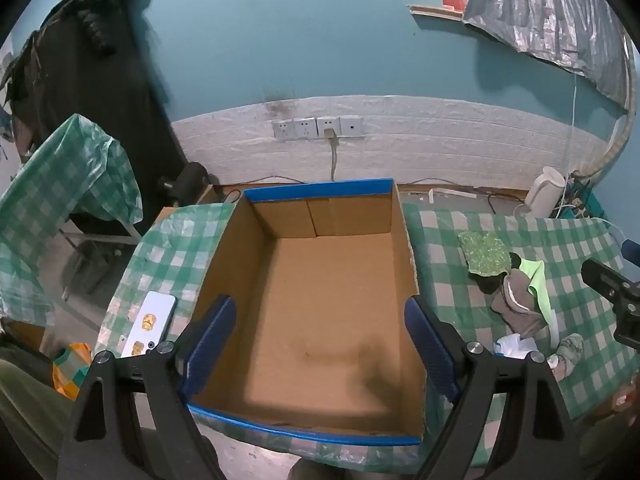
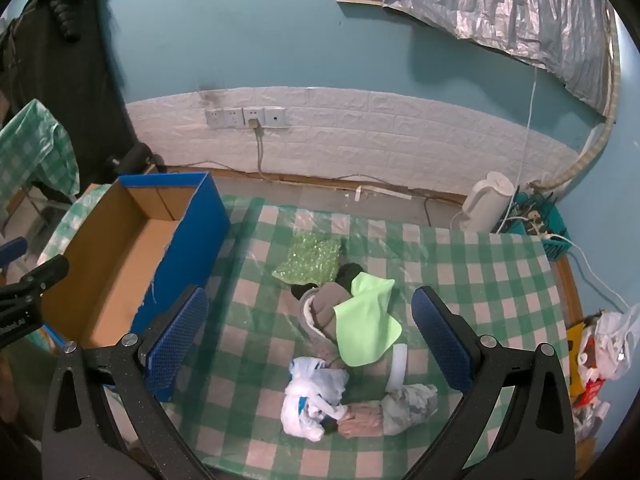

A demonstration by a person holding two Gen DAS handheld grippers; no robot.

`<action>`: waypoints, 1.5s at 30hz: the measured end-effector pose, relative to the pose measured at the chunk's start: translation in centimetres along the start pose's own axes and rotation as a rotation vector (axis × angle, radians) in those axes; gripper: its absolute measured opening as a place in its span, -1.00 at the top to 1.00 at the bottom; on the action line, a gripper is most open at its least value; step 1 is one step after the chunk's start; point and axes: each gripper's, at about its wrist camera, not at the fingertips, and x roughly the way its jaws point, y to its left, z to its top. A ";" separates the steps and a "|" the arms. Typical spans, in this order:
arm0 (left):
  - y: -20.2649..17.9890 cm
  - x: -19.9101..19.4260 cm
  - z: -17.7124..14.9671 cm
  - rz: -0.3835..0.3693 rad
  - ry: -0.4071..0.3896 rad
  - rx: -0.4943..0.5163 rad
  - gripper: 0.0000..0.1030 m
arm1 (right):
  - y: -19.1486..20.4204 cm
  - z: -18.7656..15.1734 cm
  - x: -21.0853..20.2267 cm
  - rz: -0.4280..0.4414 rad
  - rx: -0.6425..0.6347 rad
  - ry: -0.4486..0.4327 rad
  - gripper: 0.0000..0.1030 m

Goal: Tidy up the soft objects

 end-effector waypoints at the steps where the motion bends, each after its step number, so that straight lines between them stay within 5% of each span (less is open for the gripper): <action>1: 0.1 0.0 0.1 -0.001 0.002 -0.003 -0.70 | 0.0 0.0 0.0 0.000 0.000 0.000 -0.96; 45: -0.3 -0.1 -0.9 -0.010 -0.006 -0.022 -0.70 | 0.2 -0.1 0.2 0.001 -0.001 0.010 -0.96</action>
